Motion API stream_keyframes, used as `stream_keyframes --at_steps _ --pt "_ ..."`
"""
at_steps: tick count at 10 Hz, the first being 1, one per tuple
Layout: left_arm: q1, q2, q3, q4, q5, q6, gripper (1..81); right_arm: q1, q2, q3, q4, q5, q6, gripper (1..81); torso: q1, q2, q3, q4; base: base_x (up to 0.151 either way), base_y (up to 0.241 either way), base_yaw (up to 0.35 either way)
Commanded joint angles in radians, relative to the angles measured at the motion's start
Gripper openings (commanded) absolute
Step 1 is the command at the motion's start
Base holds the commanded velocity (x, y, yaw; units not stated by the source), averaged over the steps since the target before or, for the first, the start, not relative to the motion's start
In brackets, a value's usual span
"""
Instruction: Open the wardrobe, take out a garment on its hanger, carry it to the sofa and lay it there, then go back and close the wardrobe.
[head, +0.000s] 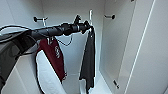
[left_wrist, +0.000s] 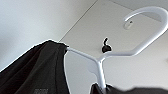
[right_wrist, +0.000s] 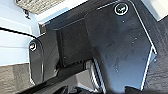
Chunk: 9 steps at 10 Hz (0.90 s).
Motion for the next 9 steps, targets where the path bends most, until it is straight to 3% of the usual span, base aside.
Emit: stream_keyframes --at_steps 1,3,5,8,9 --pt "-0.192 -0.003 -0.007 0.024 -0.03 0.006 1.0 0.038 0.009 0.005 0.006 -0.06 -0.002 81.1 0.0 0.0 0.0 0.0 -0.077 0.0 0.0" --pt "-0.192 -0.003 -0.009 0.024 -0.03 0.004 1.0 0.039 0.009 0.005 0.006 -0.06 0.0 81.1 -0.002 -0.001 0.0 0.0 -0.08 0.0 0.0" --pt "-0.192 -0.003 -0.007 0.024 -0.03 0.004 1.0 0.039 0.009 0.005 0.006 -0.06 0.0 81.1 -0.002 -0.001 -0.091 0.0 -0.083 0.0 0.0" --pt "-0.192 -0.001 -0.007 0.024 -0.033 0.004 1.0 0.039 0.009 0.005 0.006 -0.062 0.0 81.1 -0.003 -0.002 -0.171 0.0 -0.085 0.0 0.0" --pt "-0.192 0.0 -0.007 0.024 -0.033 0.004 1.0 0.039 0.01 0.005 0.006 -0.061 -0.002 81.1 -0.003 -0.002 -0.109 0.0 -0.089 0.0 0.0"
